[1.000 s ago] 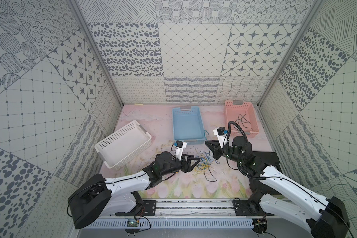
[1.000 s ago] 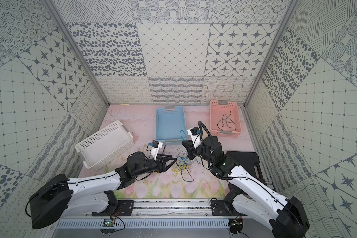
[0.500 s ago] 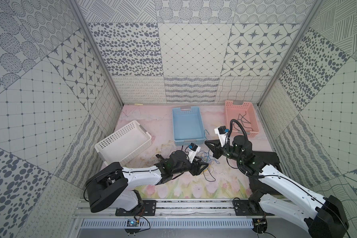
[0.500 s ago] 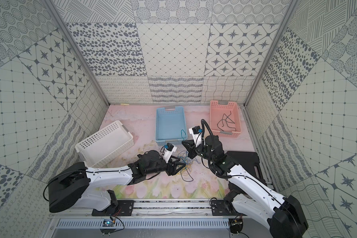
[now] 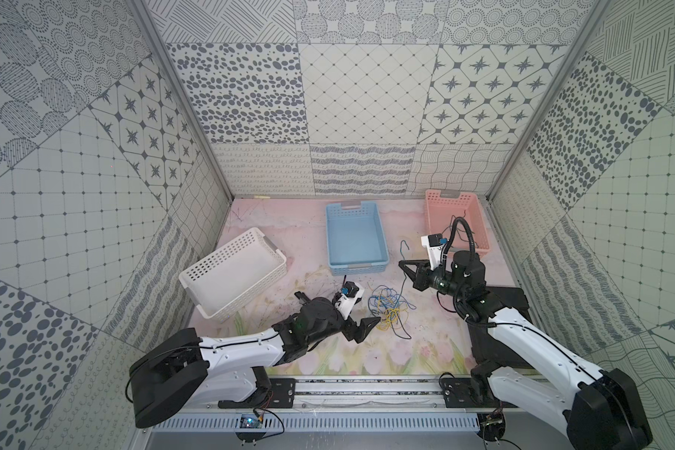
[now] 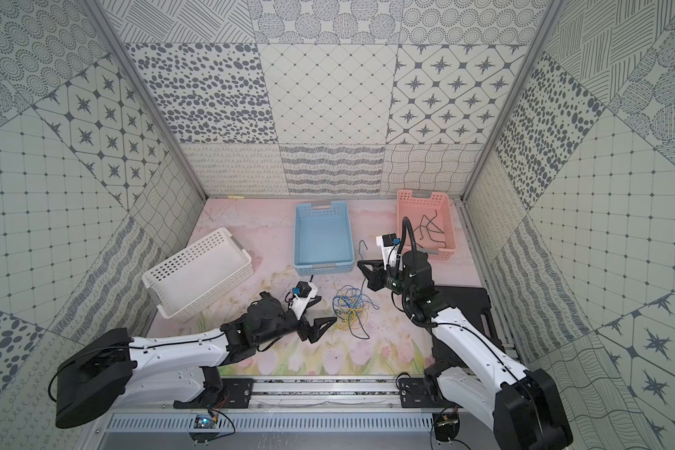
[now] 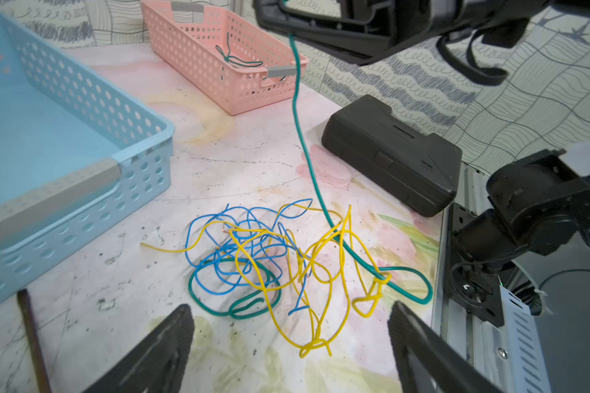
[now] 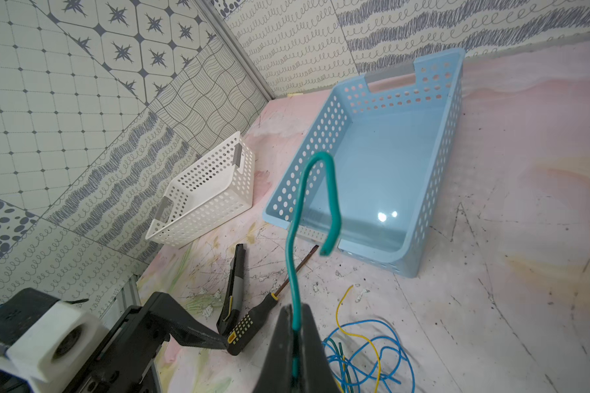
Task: Untangle and sort cables by color
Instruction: Untie the cable.
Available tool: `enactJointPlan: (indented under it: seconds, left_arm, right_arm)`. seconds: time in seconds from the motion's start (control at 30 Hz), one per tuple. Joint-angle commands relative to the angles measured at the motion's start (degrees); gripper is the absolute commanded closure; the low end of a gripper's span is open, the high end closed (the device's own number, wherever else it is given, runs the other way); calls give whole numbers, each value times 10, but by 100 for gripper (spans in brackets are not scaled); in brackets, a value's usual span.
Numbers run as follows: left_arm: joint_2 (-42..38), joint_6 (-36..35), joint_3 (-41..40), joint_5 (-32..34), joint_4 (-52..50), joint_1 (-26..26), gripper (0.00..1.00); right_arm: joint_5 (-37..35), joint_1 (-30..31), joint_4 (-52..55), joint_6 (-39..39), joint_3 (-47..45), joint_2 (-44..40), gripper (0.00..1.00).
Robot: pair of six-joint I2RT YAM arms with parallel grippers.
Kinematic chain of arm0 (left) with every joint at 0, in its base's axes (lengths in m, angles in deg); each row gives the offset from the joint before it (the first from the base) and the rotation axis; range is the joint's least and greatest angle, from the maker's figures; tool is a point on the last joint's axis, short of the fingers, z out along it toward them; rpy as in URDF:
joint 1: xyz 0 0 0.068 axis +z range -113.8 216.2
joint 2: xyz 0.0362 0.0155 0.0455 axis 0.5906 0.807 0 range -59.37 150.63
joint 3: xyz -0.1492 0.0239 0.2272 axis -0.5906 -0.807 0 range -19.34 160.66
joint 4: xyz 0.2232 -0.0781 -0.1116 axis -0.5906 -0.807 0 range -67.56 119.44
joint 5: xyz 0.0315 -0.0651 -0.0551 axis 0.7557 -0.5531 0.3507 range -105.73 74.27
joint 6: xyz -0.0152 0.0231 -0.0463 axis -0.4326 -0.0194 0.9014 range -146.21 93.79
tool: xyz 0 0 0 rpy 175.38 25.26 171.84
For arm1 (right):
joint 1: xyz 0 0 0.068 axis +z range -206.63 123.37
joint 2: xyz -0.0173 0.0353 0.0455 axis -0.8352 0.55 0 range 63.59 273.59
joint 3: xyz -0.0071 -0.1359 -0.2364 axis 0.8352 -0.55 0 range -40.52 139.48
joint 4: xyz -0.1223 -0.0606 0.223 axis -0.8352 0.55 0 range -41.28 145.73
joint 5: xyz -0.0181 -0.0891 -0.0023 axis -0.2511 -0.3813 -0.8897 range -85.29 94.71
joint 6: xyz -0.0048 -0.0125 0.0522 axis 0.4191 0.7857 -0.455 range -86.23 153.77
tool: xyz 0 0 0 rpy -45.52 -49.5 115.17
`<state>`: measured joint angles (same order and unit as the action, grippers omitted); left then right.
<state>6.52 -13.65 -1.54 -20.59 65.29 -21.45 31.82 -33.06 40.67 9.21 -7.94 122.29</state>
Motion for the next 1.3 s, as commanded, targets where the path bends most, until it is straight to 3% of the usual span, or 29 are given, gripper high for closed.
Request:
enactJointPlan:
  seconds: [0.0, 0.1, 0.27, 0.53, 0.67, 0.8, 1.27]
  left_arm:
    - [-17, -78, -25, 51, 44, -1, 0]
    - [3, -79, -3, 34, 14, 0, 0]
    - [21, -96, -25, -27, 63, -5, 5]
    - [-5, -147, -11, 15, 0, -12, 5]
    - [-12, -159, -35, -4, 36, -13, 4]
    - [2, -181, -18, -24, 7, -13, 3]
    - [57, -212, -9, -64, 56, -17, 2]
  right_arm:
    - [27, -3, -46, -14, -4, -3, 100]
    - [31, -3, -56, -23, -7, -3, 100]
    - [50, -4, -78, -43, -7, 5, 100]
    - [65, -6, -100, -59, -13, 5, 100]
    - [73, -8, -113, -68, -13, 10, 100]
    - [83, -11, -123, -77, -13, 18, 100]
    - [98, -13, -144, -93, -14, 37, 100]
